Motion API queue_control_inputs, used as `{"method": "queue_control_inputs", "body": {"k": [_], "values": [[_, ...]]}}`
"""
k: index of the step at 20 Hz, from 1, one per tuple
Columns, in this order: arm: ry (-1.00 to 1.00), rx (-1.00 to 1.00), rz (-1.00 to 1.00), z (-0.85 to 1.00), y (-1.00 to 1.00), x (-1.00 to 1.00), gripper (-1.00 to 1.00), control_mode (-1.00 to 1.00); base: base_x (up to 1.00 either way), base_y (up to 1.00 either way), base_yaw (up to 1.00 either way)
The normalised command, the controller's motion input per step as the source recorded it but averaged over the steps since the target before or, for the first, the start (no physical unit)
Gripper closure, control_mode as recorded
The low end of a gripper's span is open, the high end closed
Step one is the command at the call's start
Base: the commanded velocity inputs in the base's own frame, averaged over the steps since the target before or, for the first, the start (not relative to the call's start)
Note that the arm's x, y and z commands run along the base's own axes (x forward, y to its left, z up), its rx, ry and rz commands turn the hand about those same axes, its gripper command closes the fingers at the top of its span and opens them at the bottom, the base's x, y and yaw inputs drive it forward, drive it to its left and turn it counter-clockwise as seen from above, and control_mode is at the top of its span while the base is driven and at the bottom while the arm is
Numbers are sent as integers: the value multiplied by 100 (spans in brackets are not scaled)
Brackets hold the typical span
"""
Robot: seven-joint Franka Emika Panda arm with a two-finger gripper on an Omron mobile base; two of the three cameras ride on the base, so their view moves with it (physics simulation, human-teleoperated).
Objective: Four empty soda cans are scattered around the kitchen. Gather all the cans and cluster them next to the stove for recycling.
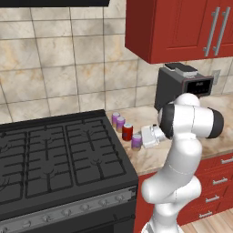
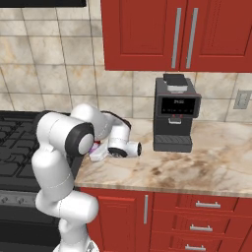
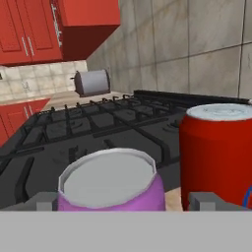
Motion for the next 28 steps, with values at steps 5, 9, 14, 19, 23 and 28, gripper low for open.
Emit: {"method": "queue_control_inputs", "body": {"k": [5, 9, 14, 19, 23, 28], "values": [[0, 0, 0, 18, 0, 20, -100, -100, 0, 0, 0], [0, 0, 0, 19, 0, 21, -100, -100, 0, 0, 0], [0, 0, 0, 23, 0, 2, -100, -100, 0, 0, 0], [0, 0, 0, 24, 0, -9, -100, -100, 0, 0, 0], [0, 0, 0, 30, 0, -9, -100, -100, 0, 0, 0], [0, -2, 0, 36, 0, -1, -100, -100, 0, 0, 0]]}}
